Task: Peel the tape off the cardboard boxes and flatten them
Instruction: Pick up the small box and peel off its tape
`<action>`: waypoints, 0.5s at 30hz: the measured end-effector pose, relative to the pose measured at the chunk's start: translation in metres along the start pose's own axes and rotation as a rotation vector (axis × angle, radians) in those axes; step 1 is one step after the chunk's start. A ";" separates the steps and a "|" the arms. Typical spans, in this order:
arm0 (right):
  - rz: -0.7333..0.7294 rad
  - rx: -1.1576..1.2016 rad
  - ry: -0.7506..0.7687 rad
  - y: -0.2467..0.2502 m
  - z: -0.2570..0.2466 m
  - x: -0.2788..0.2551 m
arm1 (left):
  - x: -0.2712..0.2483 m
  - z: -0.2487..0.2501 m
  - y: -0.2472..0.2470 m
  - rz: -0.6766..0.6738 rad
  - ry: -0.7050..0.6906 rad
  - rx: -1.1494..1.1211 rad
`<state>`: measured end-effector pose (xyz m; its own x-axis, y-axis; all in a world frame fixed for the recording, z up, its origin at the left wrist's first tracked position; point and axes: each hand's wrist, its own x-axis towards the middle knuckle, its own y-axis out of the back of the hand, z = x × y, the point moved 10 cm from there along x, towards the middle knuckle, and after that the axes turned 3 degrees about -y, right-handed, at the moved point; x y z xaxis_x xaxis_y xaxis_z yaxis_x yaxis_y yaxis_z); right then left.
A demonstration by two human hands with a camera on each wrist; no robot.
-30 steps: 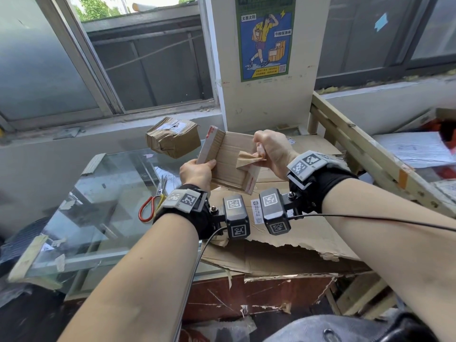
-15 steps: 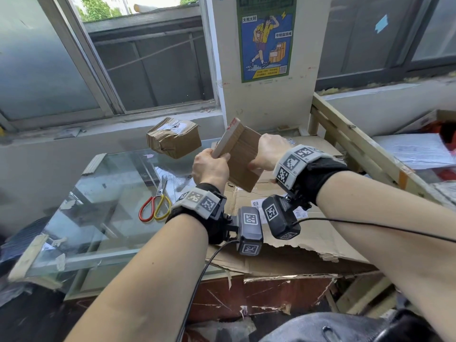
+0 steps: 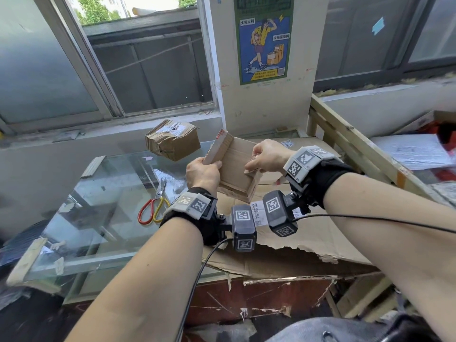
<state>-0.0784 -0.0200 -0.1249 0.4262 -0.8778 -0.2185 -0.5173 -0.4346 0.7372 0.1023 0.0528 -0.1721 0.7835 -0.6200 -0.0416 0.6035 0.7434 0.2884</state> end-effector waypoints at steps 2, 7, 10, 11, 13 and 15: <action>-0.033 0.098 -0.015 -0.002 0.001 0.000 | 0.001 -0.003 0.000 -0.003 0.010 -0.012; -0.142 0.317 -0.058 -0.010 0.009 0.000 | 0.005 -0.012 -0.003 -0.023 0.031 -0.068; -0.168 0.433 -0.045 -0.013 0.010 0.002 | 0.006 -0.011 -0.002 -0.021 0.020 -0.101; -0.180 0.501 -0.037 -0.015 0.010 0.003 | 0.006 -0.011 -0.001 -0.016 0.015 -0.115; -0.223 0.659 -0.015 -0.019 0.008 0.005 | 0.008 -0.011 0.001 -0.004 0.014 -0.153; -0.227 0.732 0.004 -0.020 0.008 0.007 | 0.010 -0.011 0.002 -0.002 0.021 -0.176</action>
<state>-0.0707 -0.0193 -0.1462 0.5827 -0.7509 -0.3106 -0.7756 -0.6280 0.0632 0.1130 0.0508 -0.1822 0.7844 -0.6172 -0.0621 0.6199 0.7761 0.1162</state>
